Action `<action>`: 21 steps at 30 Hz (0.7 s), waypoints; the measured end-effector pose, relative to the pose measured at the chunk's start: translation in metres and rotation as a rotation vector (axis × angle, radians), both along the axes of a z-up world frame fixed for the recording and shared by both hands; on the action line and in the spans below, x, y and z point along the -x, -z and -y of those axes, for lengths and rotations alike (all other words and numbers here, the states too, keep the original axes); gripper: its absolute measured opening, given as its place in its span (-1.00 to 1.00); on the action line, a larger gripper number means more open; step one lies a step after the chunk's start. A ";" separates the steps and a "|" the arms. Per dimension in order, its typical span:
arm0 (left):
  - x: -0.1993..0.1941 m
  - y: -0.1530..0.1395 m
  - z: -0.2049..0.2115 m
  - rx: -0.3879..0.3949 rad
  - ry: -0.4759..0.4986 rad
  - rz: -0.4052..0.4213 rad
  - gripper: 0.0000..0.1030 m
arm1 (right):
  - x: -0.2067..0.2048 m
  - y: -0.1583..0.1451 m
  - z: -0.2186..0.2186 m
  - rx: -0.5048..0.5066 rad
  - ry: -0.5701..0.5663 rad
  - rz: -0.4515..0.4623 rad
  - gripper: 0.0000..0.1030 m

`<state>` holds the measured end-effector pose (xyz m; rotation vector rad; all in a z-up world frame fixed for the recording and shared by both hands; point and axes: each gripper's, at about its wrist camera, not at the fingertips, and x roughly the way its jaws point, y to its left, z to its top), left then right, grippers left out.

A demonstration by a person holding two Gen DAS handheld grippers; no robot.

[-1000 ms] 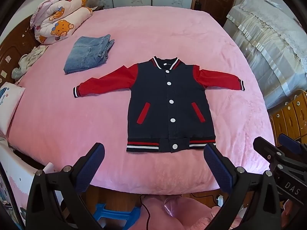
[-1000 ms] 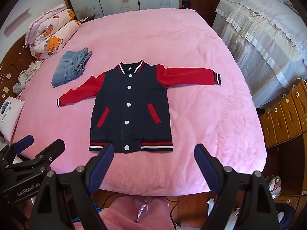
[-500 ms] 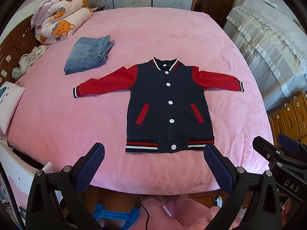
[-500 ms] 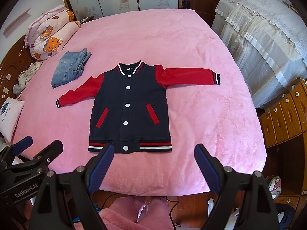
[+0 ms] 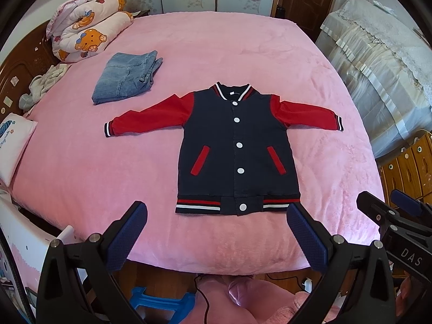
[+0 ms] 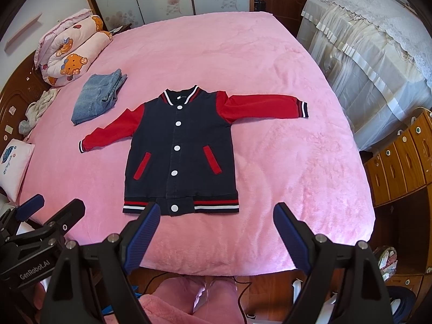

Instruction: Fold large clothes

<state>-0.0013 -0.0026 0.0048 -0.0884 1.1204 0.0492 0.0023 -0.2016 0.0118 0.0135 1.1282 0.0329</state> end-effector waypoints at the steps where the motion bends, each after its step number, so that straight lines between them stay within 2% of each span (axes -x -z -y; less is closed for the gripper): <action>1: 0.002 -0.001 0.000 0.000 -0.004 0.002 0.98 | 0.000 0.000 0.001 0.000 -0.001 0.001 0.67; 6: 0.006 -0.002 -0.001 0.033 -0.044 0.006 0.98 | -0.002 -0.004 0.011 -0.011 -0.018 0.021 0.67; 13: 0.010 0.008 -0.020 0.100 -0.175 -0.038 0.99 | -0.006 -0.005 0.007 -0.005 -0.052 0.075 0.67; 18: 0.014 0.014 -0.047 0.106 -0.269 -0.037 0.99 | -0.013 -0.001 -0.011 0.025 -0.135 0.113 0.67; 21: 0.014 0.024 -0.074 0.141 -0.304 -0.055 0.99 | -0.019 0.007 -0.026 0.045 -0.190 0.117 0.67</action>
